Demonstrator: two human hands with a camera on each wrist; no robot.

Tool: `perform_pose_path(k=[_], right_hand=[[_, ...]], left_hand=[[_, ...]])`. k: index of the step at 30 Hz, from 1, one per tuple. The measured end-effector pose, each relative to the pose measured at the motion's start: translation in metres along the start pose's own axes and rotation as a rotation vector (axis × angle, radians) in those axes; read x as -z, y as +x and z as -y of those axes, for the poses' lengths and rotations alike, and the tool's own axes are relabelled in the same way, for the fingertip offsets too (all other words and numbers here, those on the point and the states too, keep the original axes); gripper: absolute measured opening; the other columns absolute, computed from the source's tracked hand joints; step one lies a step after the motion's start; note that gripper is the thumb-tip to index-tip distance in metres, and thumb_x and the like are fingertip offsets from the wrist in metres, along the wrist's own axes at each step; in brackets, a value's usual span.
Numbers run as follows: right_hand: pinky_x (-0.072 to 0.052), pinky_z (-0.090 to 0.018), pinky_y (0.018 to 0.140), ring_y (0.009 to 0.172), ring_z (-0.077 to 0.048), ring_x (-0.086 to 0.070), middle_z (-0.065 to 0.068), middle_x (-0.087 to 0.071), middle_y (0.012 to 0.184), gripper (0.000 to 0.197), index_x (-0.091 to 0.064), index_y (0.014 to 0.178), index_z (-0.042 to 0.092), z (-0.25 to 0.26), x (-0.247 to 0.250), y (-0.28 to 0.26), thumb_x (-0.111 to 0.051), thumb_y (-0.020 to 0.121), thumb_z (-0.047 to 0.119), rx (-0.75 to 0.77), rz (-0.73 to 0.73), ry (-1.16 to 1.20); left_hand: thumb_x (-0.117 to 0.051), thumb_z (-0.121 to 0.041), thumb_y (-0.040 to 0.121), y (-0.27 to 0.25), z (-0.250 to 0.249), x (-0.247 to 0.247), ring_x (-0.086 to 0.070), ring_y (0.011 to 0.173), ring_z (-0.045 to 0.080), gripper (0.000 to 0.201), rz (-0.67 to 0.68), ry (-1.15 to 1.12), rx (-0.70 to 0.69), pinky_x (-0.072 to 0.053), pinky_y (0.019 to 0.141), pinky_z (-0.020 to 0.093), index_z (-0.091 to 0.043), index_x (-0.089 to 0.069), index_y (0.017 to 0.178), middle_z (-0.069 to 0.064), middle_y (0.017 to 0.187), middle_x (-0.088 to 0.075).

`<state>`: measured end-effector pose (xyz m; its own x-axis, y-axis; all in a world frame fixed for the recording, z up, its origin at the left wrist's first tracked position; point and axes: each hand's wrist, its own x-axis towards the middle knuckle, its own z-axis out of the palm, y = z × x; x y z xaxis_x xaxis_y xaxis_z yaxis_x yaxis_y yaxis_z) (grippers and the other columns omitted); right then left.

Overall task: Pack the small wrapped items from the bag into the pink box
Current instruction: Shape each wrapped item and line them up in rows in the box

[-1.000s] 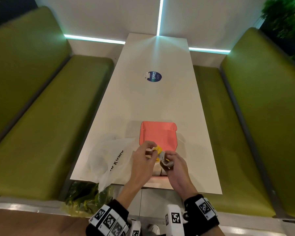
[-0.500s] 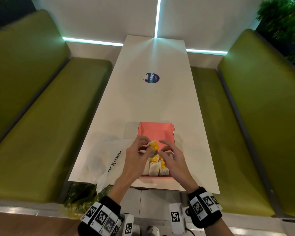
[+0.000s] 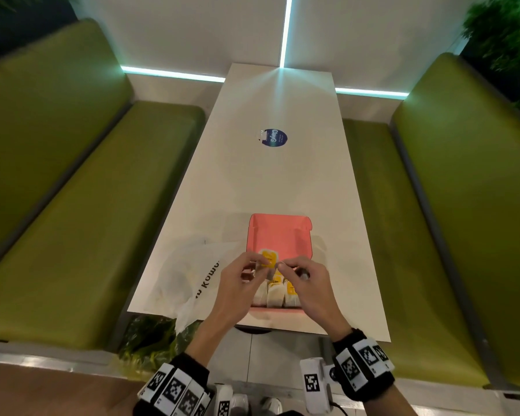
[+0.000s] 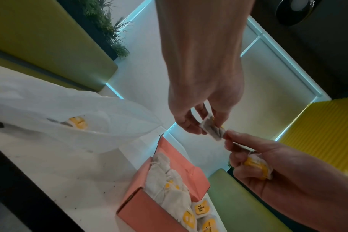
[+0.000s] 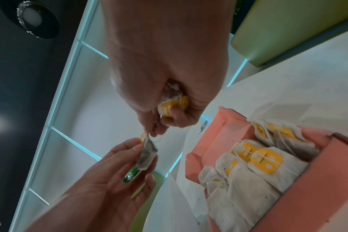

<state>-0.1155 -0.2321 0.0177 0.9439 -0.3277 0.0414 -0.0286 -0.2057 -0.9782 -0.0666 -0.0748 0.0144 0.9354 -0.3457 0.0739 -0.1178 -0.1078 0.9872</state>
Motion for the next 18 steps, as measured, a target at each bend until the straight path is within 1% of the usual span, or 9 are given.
perform_pose_path(k=[2, 3, 6, 9, 10, 12, 14, 16, 18], right_hand=[[-0.048, -0.02, 0.072, 0.077, -0.009, -0.064, 0.007, -0.072, 0.081, 0.006, -0.076, 0.085, 0.015, 0.001, 0.003, -0.004, -0.072, 0.089, 0.015, 0.0, 0.028, 0.004], [-0.049, -0.021, 0.073, 0.079, -0.011, -0.064, 0.007, -0.072, 0.083, 0.005, -0.076, 0.086, 0.015, 0.002, 0.004, -0.005, -0.072, 0.089, 0.015, 0.004, 0.051, 0.002], [-0.049, -0.021, 0.075, 0.082, -0.012, -0.063, 0.006, -0.071, 0.087, 0.005, -0.075, 0.089, 0.016, 0.002, 0.006, -0.009, -0.071, 0.09, 0.013, 0.002, 0.095, 0.006], [-0.048, -0.018, 0.078, 0.087, -0.008, -0.064, 0.009, -0.072, 0.092, 0.009, -0.076, 0.094, 0.015, 0.001, 0.004, -0.011, -0.069, 0.091, 0.011, -0.033, 0.096, 0.03], [-0.047, -0.015, 0.077, 0.085, -0.004, -0.065, 0.01, -0.073, 0.091, 0.01, -0.076, 0.097, 0.013, 0.001, 0.002, -0.013, -0.068, 0.092, 0.009, -0.053, 0.096, 0.058], [-0.044, -0.009, 0.064, 0.07, 0.002, -0.061, 0.015, -0.07, 0.079, 0.013, -0.075, 0.101, 0.01, 0.002, -0.003, -0.017, -0.065, 0.093, 0.008, -0.115, 0.103, 0.141], [-0.036, -0.01, 0.05, 0.056, 0.0, -0.051, 0.016, -0.058, 0.066, 0.014, -0.074, 0.104, 0.012, 0.003, -0.007, -0.021, -0.063, 0.095, 0.01, -0.188, 0.117, 0.223], [-0.03, -0.017, 0.045, 0.053, -0.008, -0.041, 0.002, -0.05, 0.067, 0.015, -0.075, 0.103, 0.016, 0.003, -0.008, -0.024, -0.062, 0.097, 0.012, -0.239, 0.13, 0.277], [-0.029, -0.02, 0.045, 0.055, -0.011, -0.039, -0.004, -0.052, 0.073, 0.015, -0.075, 0.101, 0.018, 0.004, -0.009, -0.026, -0.061, 0.097, 0.013, -0.261, 0.129, 0.289]], left_hand=[[-0.067, -0.003, 0.092, 0.002, 0.001, 0.002, -0.07, 0.079, 0.021, 0.011, -0.032, -0.023, 0.017, -0.054, 0.072, 0.033, -0.013, -0.068, 0.089, 0.002, 0.082, -0.073], [-0.066, -0.001, 0.092, 0.003, 0.0, 0.003, -0.07, 0.076, 0.021, 0.011, -0.048, -0.053, 0.027, -0.055, 0.07, 0.034, -0.011, -0.068, 0.088, 0.002, 0.082, -0.073], [-0.063, 0.005, 0.091, 0.006, -0.006, 0.002, -0.066, 0.069, 0.017, 0.009, -0.09, -0.163, 0.075, -0.053, 0.064, 0.028, -0.001, -0.068, 0.086, 0.008, 0.082, -0.071], [-0.064, 0.006, 0.09, 0.008, -0.009, 0.0, -0.064, 0.069, 0.017, 0.006, -0.147, -0.262, 0.131, -0.053, 0.063, 0.027, 0.003, -0.068, 0.088, 0.015, 0.083, -0.069], [-0.064, 0.006, 0.089, 0.009, -0.01, -0.001, -0.064, 0.069, 0.018, 0.004, -0.166, -0.278, 0.145, -0.054, 0.064, 0.028, 0.003, -0.068, 0.089, 0.016, 0.084, -0.069], [-0.066, 0.005, 0.089, 0.01, -0.01, -0.004, -0.064, 0.069, 0.019, 0.004, -0.197, -0.285, 0.16, -0.056, 0.067, 0.031, 0.003, -0.069, 0.09, 0.017, 0.084, -0.07], [-0.066, 0.005, 0.088, 0.011, -0.01, -0.006, -0.063, 0.066, 0.019, 0.004, -0.224, -0.283, 0.166, -0.055, 0.068, 0.031, 0.002, -0.069, 0.09, 0.014, 0.081, -0.07], [-0.066, 0.005, 0.088, 0.011, -0.009, -0.008, -0.064, 0.067, 0.019, 0.005, -0.24, -0.275, 0.169, -0.056, 0.068, 0.031, 0.001, -0.069, 0.089, 0.015, 0.08, -0.069], [-0.066, 0.006, 0.088, 0.01, -0.008, -0.01, -0.065, 0.07, 0.02, 0.005, -0.24, -0.261, 0.17, -0.057, 0.07, 0.033, 0.001, -0.068, 0.088, 0.016, 0.081, -0.069]])
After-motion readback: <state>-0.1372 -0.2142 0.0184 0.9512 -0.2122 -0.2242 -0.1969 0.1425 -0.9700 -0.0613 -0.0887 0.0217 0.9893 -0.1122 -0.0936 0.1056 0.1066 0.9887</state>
